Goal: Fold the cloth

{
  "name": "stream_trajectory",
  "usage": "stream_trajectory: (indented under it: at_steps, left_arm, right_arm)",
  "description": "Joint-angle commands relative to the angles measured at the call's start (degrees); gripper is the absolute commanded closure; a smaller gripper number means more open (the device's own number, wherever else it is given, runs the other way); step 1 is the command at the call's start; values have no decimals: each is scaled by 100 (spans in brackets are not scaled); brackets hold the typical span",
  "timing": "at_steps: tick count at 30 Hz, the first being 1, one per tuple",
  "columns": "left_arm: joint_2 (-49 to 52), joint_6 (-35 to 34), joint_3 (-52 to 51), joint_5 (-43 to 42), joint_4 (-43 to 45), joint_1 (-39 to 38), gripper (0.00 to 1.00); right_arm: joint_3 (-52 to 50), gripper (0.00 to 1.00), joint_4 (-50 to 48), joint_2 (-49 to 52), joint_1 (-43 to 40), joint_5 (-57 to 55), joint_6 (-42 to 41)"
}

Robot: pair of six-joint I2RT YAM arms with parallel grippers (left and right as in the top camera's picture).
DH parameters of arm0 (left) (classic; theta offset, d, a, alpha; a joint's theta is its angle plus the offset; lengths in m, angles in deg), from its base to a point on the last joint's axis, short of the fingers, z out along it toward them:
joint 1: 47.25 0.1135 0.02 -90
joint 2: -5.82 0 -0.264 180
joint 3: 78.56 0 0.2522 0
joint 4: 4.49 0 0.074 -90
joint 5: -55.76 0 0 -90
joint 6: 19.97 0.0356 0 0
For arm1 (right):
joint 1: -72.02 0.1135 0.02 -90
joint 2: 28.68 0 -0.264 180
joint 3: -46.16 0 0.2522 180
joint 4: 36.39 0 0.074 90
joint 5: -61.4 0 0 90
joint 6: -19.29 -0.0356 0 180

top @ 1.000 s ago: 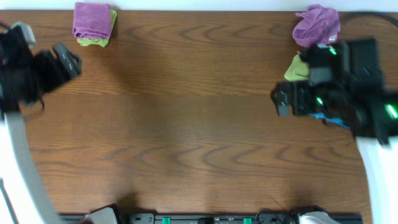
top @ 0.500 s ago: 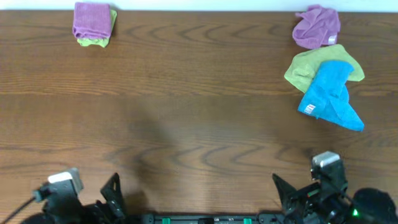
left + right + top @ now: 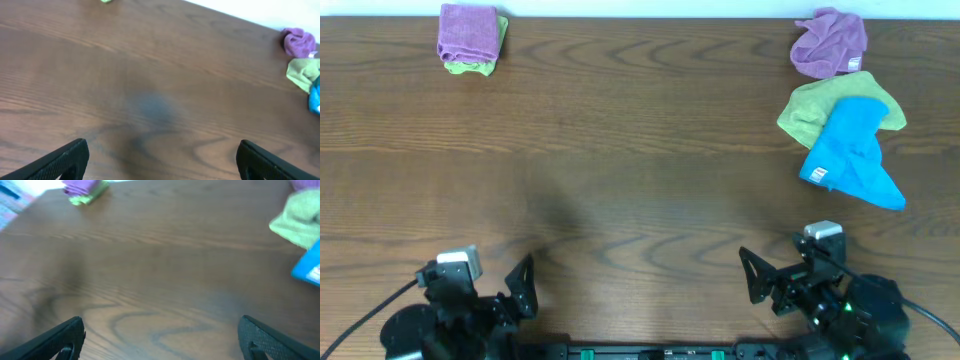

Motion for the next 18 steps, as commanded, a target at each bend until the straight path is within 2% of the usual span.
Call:
stream_trajectory:
  at_steps: [1,5,8,18]
  left_arm:
    - [-35,-33,-282,-249,372,-9,5]
    - [-35,-398,-332,-291,407,-9,5]
    - [-35,-409,-332,-262,192,-9,4]
    - [-35,-409,-332,-262,-435,-9,5]
  right_arm:
    - [-136,1,-186,-9,37,-197,-175]
    - [-136,1,-192,-9,39,-195,-173]
    - [-140,1,313,-9,39,-42,-175]
    - [-140,1,933,-9,39,-46,-173]
